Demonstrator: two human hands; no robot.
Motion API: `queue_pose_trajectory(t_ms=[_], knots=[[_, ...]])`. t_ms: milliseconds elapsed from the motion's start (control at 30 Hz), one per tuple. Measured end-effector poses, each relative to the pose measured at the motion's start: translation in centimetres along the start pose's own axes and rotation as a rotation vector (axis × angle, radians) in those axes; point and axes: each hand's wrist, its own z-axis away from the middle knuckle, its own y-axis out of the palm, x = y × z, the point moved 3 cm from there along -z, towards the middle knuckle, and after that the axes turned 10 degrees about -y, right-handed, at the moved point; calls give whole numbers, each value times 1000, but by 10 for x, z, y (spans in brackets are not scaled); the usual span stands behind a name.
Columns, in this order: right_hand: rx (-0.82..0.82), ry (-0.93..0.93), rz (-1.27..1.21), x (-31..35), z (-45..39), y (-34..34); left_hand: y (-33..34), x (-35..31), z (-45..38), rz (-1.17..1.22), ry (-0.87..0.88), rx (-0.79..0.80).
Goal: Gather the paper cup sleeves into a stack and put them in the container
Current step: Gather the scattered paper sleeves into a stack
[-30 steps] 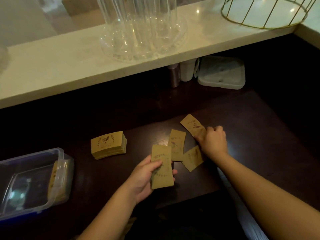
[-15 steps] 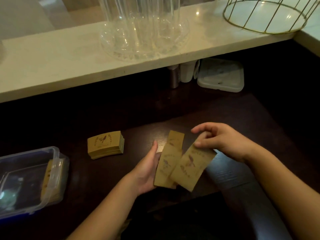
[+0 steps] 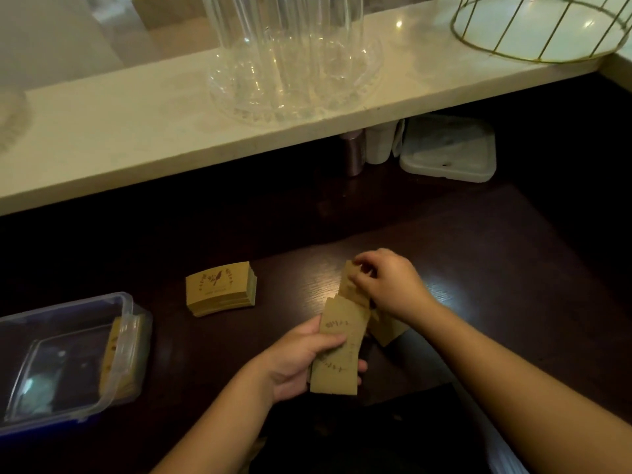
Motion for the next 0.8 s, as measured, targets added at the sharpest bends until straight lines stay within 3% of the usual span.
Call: queue_pose_trajectory(t_ms=[167, 333, 467, 600, 667, 800], knots=[[320, 204, 272, -38, -12, 27, -16, 2, 5, 36, 44, -101], [276, 226, 245, -50, -12, 34, -23, -1, 7, 90, 53, -124], [38, 343, -56, -58, -12, 20, -30, -3, 4, 140, 22, -174], [-181, 515, -658, -63, -2, -11, -35, -8, 0, 165, 38, -181], [-176, 502, -855, -54, 5, -24, -34, -11, -3, 160, 37, -185], [-54, 413, -845, -24, 18, -20, -18, -14, -15, 44, 19, -157]])
